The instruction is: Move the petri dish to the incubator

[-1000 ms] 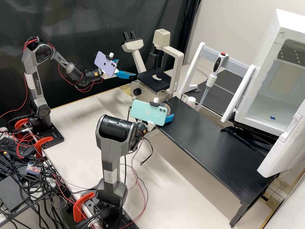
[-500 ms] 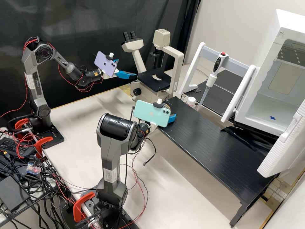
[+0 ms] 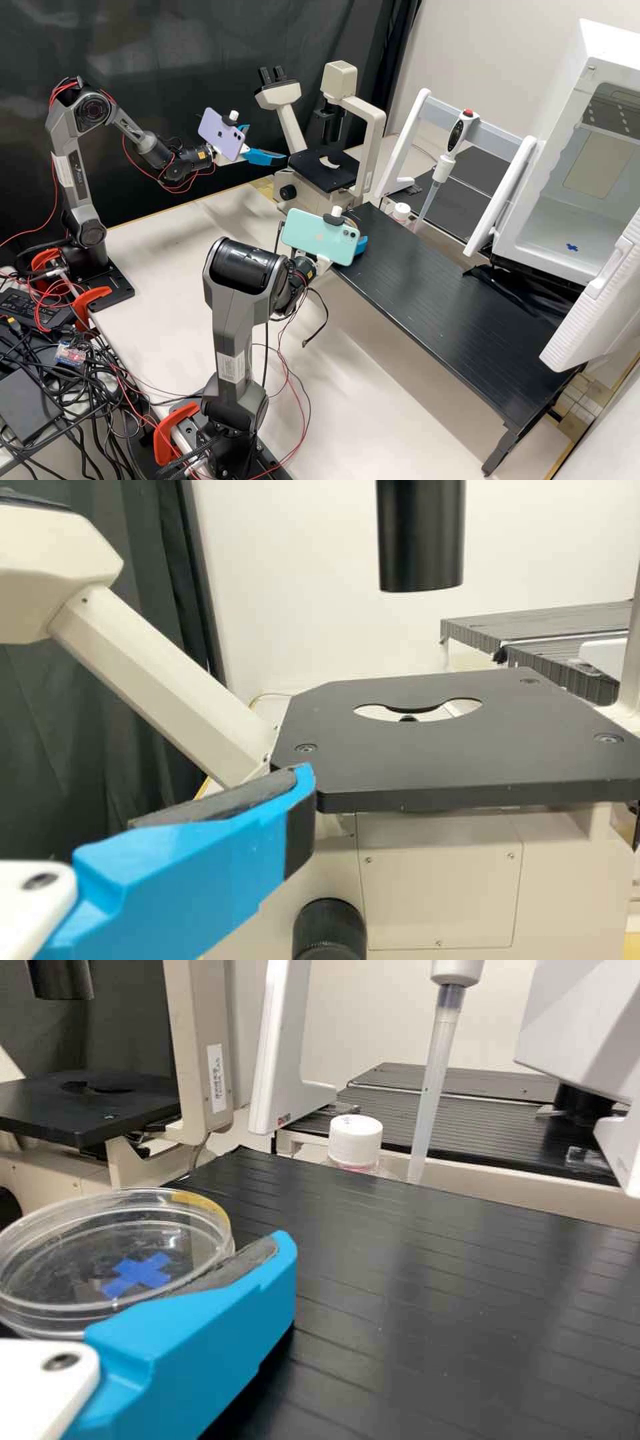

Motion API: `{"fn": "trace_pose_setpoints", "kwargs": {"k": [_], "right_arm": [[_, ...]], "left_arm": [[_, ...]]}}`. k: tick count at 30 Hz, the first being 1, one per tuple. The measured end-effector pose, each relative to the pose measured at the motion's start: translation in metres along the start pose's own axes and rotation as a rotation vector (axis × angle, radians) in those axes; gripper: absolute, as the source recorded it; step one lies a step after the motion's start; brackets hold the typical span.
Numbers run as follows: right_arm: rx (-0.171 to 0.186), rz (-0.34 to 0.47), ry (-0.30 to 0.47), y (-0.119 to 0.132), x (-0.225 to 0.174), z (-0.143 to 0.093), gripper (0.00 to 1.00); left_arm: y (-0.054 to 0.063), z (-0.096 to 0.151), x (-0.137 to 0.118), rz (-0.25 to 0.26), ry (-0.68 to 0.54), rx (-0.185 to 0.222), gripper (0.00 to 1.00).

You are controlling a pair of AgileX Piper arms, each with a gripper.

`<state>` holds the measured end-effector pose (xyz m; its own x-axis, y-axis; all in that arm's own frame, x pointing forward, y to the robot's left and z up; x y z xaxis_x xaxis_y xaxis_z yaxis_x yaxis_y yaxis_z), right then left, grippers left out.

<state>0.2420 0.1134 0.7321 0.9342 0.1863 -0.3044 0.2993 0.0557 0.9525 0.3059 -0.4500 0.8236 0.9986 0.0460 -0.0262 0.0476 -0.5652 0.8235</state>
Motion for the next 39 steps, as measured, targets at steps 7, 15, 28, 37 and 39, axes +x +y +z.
{"fn": "trace_pose_setpoints", "kwargs": {"k": [7,15,28,37,39], "right_arm": [[0.001,-0.003,-0.001,0.0,0.001,0.0,0.0],[0.001,0.0,-0.004,0.001,0.001,0.0,0.0],[0.004,-0.003,-0.012,0.003,-0.001,0.0,0.0],[0.009,0.092,-0.051,0.041,-0.019,0.008,0.0],[-0.023,0.136,-0.06,0.058,-0.024,0.013,0.0]], "left_arm": [[0.0,0.0,0.0,0.0,0.0,0.0,1.0],[0.0,0.0,0.0,0.0,0.0,0.0,1.0],[0.0,0.0,0.0,0.0,0.0,0.0,1.0],[0.0,0.0,0.0,0.0,0.0,0.0,1.0],[0.0,0.0,0.0,0.0,0.0,0.0,1.0]]}}
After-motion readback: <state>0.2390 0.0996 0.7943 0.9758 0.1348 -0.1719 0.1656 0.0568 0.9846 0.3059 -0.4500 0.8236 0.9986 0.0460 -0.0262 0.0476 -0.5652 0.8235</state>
